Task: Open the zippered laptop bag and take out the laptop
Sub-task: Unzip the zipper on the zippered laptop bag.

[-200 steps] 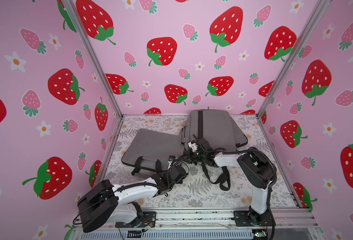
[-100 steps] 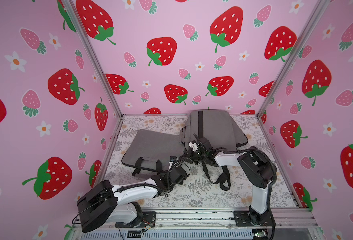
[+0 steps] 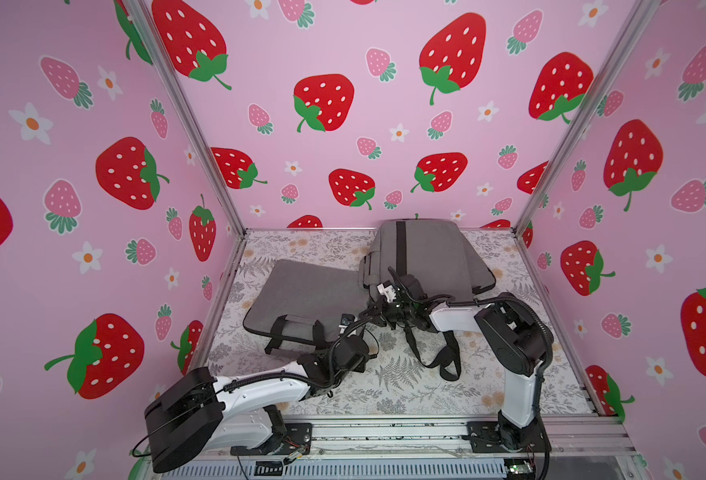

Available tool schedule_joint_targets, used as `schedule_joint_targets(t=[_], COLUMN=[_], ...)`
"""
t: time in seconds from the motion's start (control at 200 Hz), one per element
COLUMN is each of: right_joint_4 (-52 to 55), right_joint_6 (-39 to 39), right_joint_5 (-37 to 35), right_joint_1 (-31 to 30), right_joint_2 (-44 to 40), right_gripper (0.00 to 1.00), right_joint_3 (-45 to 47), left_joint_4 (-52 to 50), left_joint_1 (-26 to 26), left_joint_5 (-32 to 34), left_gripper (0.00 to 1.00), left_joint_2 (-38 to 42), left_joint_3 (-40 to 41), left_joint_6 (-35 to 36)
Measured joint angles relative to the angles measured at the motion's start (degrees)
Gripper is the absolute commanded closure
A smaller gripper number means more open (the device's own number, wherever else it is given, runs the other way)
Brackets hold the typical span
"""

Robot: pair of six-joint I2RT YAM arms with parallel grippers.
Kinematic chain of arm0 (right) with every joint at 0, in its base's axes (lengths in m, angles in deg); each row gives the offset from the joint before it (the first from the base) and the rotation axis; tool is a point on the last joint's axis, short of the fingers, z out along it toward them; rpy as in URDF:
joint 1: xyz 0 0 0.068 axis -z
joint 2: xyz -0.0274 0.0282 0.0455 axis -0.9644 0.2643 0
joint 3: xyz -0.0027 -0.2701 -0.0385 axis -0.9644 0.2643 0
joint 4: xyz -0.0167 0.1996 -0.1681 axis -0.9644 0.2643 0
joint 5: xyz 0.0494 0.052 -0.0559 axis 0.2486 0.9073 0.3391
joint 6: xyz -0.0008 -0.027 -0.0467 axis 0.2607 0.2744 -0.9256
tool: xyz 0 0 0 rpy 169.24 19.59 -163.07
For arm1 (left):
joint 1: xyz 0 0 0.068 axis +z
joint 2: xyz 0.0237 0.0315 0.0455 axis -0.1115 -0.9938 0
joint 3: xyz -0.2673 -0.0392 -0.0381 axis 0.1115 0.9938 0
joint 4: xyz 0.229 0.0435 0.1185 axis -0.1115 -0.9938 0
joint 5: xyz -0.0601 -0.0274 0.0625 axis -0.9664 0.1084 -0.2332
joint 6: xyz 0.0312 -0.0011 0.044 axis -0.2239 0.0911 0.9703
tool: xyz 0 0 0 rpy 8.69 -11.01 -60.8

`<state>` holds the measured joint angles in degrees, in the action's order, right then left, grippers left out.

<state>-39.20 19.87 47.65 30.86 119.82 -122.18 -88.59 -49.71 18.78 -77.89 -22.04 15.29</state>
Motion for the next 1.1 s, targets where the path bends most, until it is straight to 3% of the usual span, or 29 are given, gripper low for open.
schedule_joint_targets(t=[0.13,0.56,0.92,0.955,1.101], right_joint_4=[-0.07,-0.04,0.09,0.15,0.17], right_joint_6=[0.22,0.96,1.03,1.03,1.03], right_joint_5=[0.0,-0.02,-0.2,-0.2,-0.22], right_joint_1=[0.31,0.39,0.42,0.42,0.42], right_joint_2=[0.0,-0.02,0.0,0.0,0.0], right_gripper=[1.0,1.0,1.0,1.0,1.0], right_joint_3=[0.0,-0.11,-0.26,-0.28,-0.28], left_joint_4=[1.22,5.51,8.7,9.09,9.53], left_joint_1=[0.26,2.49,2.78,2.78,2.78], left_joint_5=[-1.31,-2.67,-4.09,-4.17,-4.17], left_gripper=[0.67,0.7,0.93,1.0,1.0], left_joint_2=[-0.13,-3.08,-5.16,-5.14,-3.91], left_joint_3=[0.0,0.96,1.66,1.92,2.91], left_joint_6=[2.34,4.81,5.11,5.03,5.11])
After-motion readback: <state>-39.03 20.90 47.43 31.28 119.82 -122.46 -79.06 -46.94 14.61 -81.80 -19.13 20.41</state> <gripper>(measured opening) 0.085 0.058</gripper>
